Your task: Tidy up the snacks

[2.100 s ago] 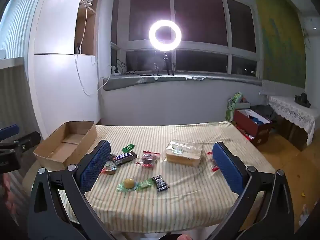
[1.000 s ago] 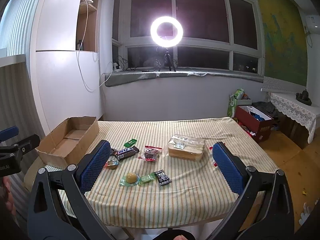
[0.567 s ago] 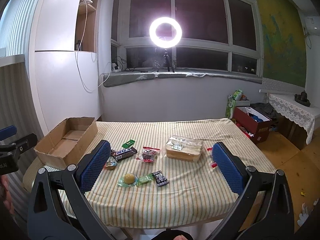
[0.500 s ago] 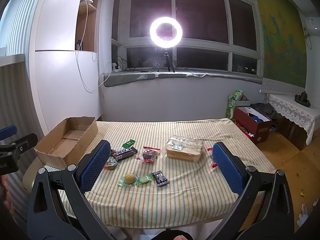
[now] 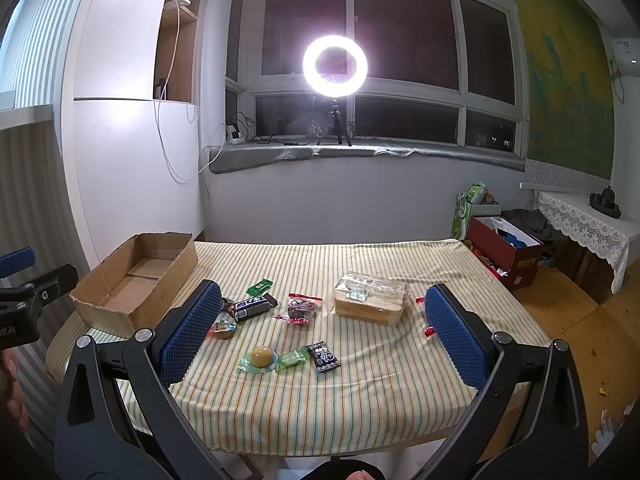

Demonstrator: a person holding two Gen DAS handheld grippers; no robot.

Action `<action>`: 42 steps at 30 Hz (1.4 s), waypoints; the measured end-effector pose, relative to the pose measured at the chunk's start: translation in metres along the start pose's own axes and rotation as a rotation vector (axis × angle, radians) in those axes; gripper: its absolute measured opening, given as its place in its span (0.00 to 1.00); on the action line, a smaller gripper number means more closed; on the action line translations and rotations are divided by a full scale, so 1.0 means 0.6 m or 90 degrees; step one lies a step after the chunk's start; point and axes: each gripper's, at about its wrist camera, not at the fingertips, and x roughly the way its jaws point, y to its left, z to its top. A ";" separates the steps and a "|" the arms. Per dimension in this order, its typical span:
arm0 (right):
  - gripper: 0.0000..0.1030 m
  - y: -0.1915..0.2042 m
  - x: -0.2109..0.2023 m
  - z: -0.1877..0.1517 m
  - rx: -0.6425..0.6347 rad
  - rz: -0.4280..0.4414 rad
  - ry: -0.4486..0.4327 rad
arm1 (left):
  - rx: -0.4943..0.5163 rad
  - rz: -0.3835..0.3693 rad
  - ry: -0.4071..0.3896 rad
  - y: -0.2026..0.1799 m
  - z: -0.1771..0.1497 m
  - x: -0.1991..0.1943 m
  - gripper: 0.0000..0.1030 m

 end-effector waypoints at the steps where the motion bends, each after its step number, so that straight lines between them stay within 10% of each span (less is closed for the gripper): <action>1: 1.00 0.003 0.000 -0.001 -0.002 0.000 0.001 | -0.001 0.000 0.000 0.000 0.000 -0.001 1.00; 42: 1.00 0.000 0.014 -0.019 -0.011 -0.009 0.029 | -0.008 -0.002 0.022 0.005 -0.008 0.017 1.00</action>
